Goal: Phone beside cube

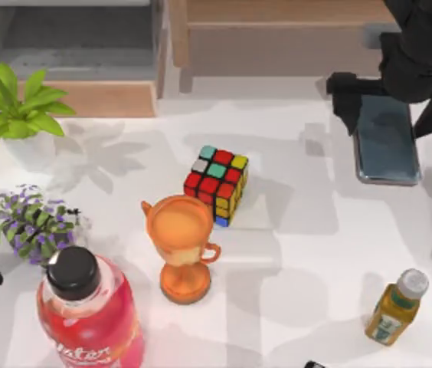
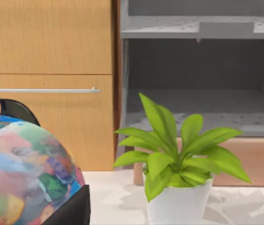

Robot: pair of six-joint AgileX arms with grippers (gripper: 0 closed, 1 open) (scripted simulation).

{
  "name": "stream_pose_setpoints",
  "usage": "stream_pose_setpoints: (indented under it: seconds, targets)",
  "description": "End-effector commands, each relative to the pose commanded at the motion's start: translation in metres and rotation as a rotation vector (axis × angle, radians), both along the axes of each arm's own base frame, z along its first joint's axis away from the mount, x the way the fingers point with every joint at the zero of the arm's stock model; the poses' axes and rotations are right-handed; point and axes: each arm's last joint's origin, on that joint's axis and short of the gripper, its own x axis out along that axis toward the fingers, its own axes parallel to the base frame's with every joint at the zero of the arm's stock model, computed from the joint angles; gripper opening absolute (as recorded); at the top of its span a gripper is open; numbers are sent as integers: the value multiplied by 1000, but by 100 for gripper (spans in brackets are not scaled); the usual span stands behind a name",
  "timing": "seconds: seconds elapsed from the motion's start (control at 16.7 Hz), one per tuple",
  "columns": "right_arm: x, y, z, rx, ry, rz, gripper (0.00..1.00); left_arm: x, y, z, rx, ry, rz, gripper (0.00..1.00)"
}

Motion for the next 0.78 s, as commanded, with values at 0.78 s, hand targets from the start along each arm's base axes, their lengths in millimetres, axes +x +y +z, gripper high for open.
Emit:
stream_pose_setpoints:
  seconds: [0.78]
  targets:
    - [-10,66,-32,-28,103,40,0,0,0,0,0,0,0,100]
